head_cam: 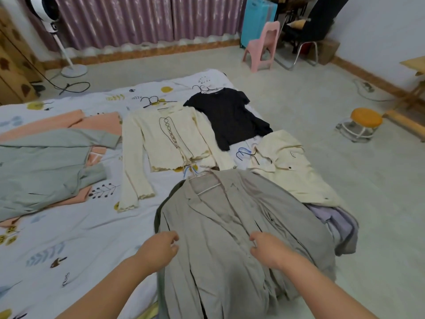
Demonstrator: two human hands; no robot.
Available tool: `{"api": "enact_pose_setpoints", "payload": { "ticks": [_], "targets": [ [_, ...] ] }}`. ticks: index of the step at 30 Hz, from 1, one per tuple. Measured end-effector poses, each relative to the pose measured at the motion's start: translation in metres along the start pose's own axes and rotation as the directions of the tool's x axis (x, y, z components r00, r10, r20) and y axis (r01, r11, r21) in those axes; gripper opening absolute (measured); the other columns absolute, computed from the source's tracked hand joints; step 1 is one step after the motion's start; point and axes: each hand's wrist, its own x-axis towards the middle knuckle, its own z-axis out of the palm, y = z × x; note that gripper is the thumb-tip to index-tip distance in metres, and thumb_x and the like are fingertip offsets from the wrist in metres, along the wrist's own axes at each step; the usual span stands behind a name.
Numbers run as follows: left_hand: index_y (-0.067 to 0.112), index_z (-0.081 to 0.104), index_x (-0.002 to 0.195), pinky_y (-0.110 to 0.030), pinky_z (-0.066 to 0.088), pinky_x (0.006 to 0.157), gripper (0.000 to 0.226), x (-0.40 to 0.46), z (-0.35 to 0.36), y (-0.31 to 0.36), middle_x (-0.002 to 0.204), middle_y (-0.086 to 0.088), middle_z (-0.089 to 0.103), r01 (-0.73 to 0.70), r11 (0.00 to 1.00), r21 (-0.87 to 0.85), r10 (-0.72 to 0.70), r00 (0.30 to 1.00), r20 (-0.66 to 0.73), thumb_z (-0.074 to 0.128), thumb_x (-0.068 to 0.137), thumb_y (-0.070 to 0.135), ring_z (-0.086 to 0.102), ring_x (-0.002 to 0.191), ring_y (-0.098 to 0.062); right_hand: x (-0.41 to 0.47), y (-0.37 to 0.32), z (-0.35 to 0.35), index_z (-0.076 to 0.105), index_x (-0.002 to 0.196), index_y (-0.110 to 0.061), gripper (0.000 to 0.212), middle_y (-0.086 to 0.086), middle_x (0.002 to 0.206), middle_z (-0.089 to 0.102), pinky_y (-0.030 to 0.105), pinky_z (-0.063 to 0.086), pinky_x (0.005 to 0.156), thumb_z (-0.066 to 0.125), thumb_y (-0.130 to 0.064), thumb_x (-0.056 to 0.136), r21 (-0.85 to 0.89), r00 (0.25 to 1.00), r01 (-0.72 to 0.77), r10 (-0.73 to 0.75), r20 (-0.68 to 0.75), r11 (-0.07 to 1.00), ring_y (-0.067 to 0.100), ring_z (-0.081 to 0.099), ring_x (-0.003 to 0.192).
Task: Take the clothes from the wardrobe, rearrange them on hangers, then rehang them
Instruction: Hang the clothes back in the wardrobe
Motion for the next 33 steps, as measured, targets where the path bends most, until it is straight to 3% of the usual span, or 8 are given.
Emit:
{"api": "enact_pose_setpoints", "payload": {
  "ticks": [4,11,18,21,24,27,30,33],
  "targets": [
    [0.017,0.043,0.133,-0.02,0.037,0.092,0.037,0.061,-0.012,-0.015,0.133,-0.002,0.05,0.025,0.999,-0.027,-0.025,1.0,0.008,0.038,0.098,0.027,0.05,0.117,-0.015,0.05,-0.017,-0.015,0.048,0.129,-0.011,0.037,0.013,0.129,0.055,0.026,0.042,0.086,0.045,-0.02,0.093,0.001,1.0,-0.014,0.014,-0.014,1.0,0.026,0.054,0.115],
    [0.016,0.038,0.137,-0.019,0.036,0.087,0.041,0.175,-0.028,-0.05,0.132,-0.006,0.049,0.07,0.996,-0.053,-0.069,0.997,0.019,0.04,0.097,0.026,0.05,0.116,-0.017,0.163,-0.061,-0.041,0.038,0.135,-0.011,0.041,0.016,0.135,0.043,0.032,0.037,0.098,0.042,-0.022,0.096,-0.056,1.0,-0.003,0.002,-0.009,0.998,0.03,0.044,0.124],
    [0.012,0.036,0.131,-0.032,0.04,0.094,0.045,0.276,-0.005,-0.072,0.127,-0.009,0.045,0.157,0.987,-0.033,-0.158,0.987,-0.025,0.044,0.093,0.034,0.045,0.115,-0.024,0.285,-0.102,-0.04,0.025,0.143,-0.015,0.054,0.011,0.145,0.03,0.037,0.032,0.105,0.046,-0.027,0.095,-0.083,0.99,0.053,-0.063,-0.126,0.995,0.029,0.033,0.13],
    [0.01,0.022,0.141,-0.033,0.036,0.099,0.069,0.311,0.01,-0.079,0.14,-0.007,0.036,0.211,0.976,-0.048,-0.214,0.973,-0.09,0.05,0.089,0.045,0.038,0.125,-0.024,0.334,-0.114,-0.033,0.012,0.148,-0.015,0.069,0.01,0.154,0.015,0.04,0.025,0.111,0.051,-0.03,0.093,-0.133,0.982,0.079,-0.1,-0.157,0.988,0.028,0.02,0.14],
    [0.01,0.007,0.148,-0.037,0.031,0.107,0.09,0.337,0.027,-0.084,0.149,-0.007,0.027,0.25,0.964,-0.087,-0.255,0.966,-0.052,0.052,0.085,0.057,0.03,0.134,-0.025,0.375,-0.118,-0.025,-0.001,0.15,-0.016,0.083,0.007,0.159,-0.005,0.043,0.015,0.116,0.055,-0.033,0.09,-0.243,0.979,0.108,-0.145,-0.141,0.964,0.024,-0.002,0.146],
    [0.01,0.024,0.14,-0.034,0.036,0.099,0.083,0.352,0.04,-0.085,0.137,-0.006,0.042,0.267,0.96,-0.09,-0.272,0.961,-0.051,0.057,0.081,0.058,0.041,0.124,-0.023,0.403,-0.112,-0.017,-0.011,0.149,-0.017,0.094,0.002,0.158,-0.013,0.05,0.001,0.116,0.059,-0.034,0.088,-0.403,0.98,0.136,-0.182,-0.077,0.905,0.022,-0.013,0.145],
    [0.011,0.045,0.117,-0.028,0.041,0.087,0.059,0.359,0.042,-0.09,0.118,-0.005,0.055,0.27,0.927,-0.262,-0.276,0.961,0.013,0.066,0.078,0.049,0.053,0.109,-0.021,0.413,-0.108,-0.009,0.003,0.15,-0.019,0.094,-0.002,0.156,0.008,0.055,-0.003,0.114,0.065,-0.037,0.082,-0.437,0.976,0.149,-0.203,-0.078,0.887,0.02,0.001,0.145],
    [0.012,0.053,0.109,-0.022,0.042,0.082,0.045,0.355,0.04,-0.094,0.109,-0.001,0.06,0.22,0.907,-0.359,-0.205,0.976,0.079,0.069,0.078,0.04,0.057,0.105,-0.018,0.407,-0.115,-0.005,0.03,0.135,-0.022,0.07,-0.001,0.136,0.035,0.059,0.007,0.112,0.069,-0.027,0.077,-0.413,0.956,0.135,-0.228,-0.185,0.901,0.022,0.027,0.131]
  ]
}}
